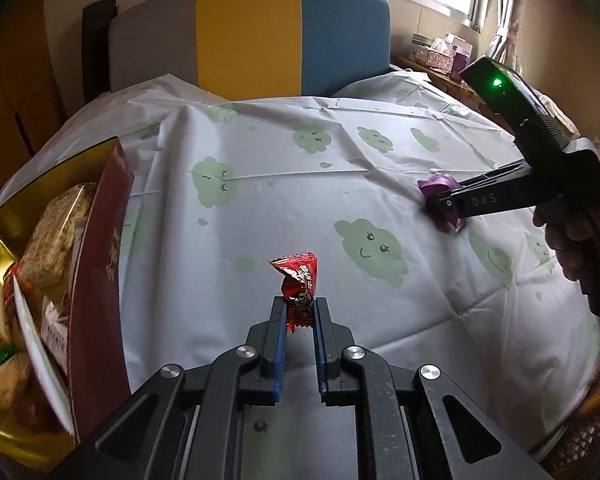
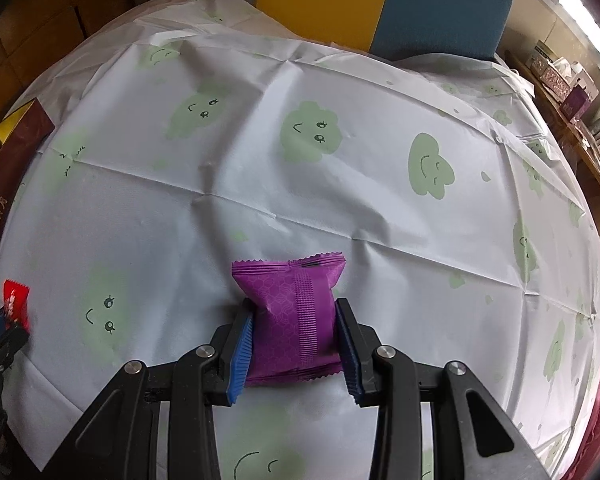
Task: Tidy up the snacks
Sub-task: 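Carry the small red candy into the gold tray and open the left gripper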
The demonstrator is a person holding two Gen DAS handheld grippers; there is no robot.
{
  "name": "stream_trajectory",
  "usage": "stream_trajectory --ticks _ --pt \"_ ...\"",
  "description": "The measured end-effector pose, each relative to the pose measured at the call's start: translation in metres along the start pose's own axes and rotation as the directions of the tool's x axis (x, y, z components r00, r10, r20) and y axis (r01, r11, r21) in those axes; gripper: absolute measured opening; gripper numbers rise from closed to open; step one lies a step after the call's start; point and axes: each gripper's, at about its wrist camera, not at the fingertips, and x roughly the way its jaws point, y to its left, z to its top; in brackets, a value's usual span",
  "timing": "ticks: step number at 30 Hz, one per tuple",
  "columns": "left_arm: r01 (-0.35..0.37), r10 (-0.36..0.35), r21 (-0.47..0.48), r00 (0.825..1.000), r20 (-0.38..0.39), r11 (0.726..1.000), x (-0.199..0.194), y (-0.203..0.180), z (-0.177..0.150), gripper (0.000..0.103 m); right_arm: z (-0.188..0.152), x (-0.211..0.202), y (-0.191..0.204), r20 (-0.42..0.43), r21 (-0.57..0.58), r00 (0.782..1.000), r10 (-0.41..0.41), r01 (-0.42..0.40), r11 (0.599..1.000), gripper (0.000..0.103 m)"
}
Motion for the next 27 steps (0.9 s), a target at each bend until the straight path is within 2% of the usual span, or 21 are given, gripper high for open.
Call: stream_trajectory --ticks 9,18,27 --pt "0.005 -0.005 -0.029 1.0 0.023 1.0 -0.021 0.006 -0.003 0.012 -0.006 -0.004 0.01 0.024 -0.035 0.999 -0.027 0.028 0.999 0.039" --pt "-0.004 0.011 -0.071 0.995 0.096 0.997 -0.058 0.024 0.001 0.012 -0.008 -0.005 0.021 0.038 -0.058 0.998 -0.046 0.048 0.997 0.039" --pt "-0.022 0.044 -0.165 0.99 0.137 0.986 -0.088 0.064 -0.004 0.012 -0.009 -0.006 0.022 0.051 -0.073 0.997 -0.065 0.068 0.995 0.039"
